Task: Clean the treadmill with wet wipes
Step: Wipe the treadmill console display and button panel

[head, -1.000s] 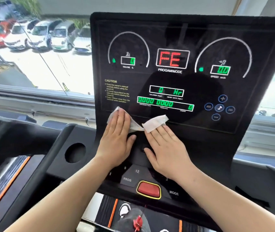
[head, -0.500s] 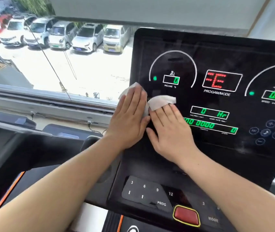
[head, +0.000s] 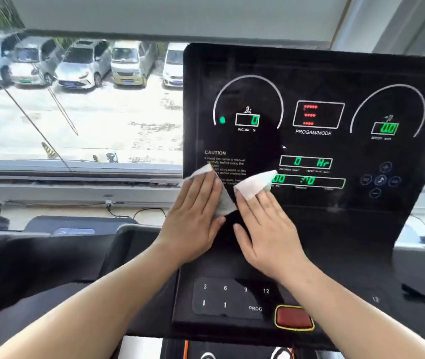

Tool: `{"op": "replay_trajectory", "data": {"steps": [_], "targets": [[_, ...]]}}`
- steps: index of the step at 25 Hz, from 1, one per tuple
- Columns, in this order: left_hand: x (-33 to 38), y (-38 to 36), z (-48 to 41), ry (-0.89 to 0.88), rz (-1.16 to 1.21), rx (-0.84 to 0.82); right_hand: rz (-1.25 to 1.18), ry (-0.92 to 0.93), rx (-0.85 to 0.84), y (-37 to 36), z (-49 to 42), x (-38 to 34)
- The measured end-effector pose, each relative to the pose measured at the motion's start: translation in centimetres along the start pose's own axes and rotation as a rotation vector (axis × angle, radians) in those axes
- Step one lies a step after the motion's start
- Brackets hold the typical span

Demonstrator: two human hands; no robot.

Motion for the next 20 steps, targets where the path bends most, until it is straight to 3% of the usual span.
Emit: {"op": "replay_trajectory", "data": {"steps": [3,8,11,16,20], "targets": [[-0.1,0.5,-0.6,-0.091,-0.022,0.002,0.088,0.093,-0.074,0.6,0.1,1.9],[-2.3,5.6,-9.0,0.045,-0.011,0.103,0.037,-0.160,0.062,5.3,-5.9,6.0],[-1.2,4.3,-7.6,0.055,0.017,0.088,-0.085,-0.234,0.132,4.2,-5.4,3.5],[0.7,-0.7,1.1,-0.013,0.022,-0.066,-0.039,0.014,-0.035,-1.1,-0.3,-2.3],[-0.4,-1.6,4.9,-0.053,0.019,-0.215,0.006,0.059,-0.167,-3.3,1.6,-4.5]]}}
Point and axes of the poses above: each hand's wrist, its own z-axis away from the middle knuckle, its own y-axis out of the back of the hand, x = y × z, the point moved 3 cm from there along -z, towards the middle knuckle, and after that the axes turned 1 degree about -z, right-handed, at the moved point
